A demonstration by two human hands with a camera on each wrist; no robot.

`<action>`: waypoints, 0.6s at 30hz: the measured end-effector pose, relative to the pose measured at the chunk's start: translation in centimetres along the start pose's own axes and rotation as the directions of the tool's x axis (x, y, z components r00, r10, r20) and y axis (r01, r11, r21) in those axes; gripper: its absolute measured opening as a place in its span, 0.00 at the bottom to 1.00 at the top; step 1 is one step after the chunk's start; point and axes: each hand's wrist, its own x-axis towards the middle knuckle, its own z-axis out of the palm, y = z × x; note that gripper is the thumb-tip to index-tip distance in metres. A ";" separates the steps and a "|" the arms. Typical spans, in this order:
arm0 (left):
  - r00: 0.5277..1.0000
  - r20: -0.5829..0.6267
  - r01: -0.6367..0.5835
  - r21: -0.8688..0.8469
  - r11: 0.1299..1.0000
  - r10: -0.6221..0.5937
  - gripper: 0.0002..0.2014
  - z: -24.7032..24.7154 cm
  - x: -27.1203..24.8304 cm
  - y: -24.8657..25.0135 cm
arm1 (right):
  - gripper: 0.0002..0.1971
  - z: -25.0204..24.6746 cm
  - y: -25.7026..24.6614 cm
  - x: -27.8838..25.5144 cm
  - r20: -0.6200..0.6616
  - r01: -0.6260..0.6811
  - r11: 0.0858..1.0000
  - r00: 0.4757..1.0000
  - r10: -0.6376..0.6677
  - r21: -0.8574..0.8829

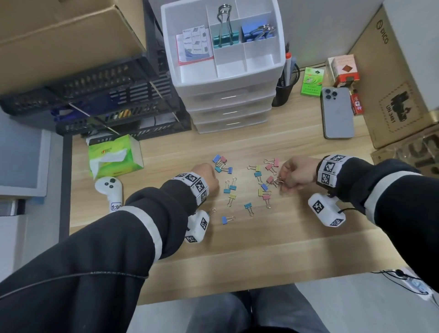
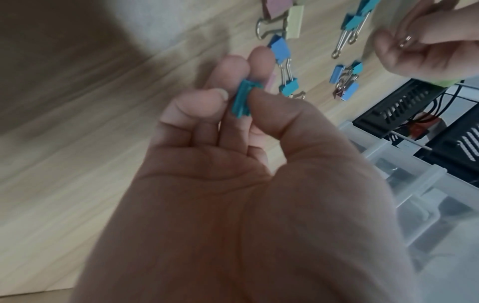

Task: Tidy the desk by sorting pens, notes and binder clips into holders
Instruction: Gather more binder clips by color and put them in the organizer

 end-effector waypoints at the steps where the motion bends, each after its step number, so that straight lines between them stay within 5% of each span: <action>1: 0.999 0.029 -0.021 0.013 1.000 0.021 0.09 0.1 0.2 0.2 | 0.11 0.1 -0.1 0.1 0.007 -0.013 1.000 1.000 0.013 0.016; 7: 0.984 0.142 -0.128 0.119 0.985 0.111 0.07 2.1 1.2 0.9 | 0.12 0.7 -0.4 0.6 0.036 -0.051 0.993 0.998 0.047 0.106; 12: 0.983 0.108 -0.169 0.194 0.966 0.150 0.22 3.1 1.7 1.0 | 0.16 1.3 -1.4 1.1 0.038 -0.020 0.989 0.999 0.014 0.146; 18: 0.978 0.120 -0.202 0.318 0.926 0.172 0.15 1.9 1.7 1.3 | 0.08 2.5 -3.1 2.5 -0.021 0.106 0.994 0.994 -0.105 0.028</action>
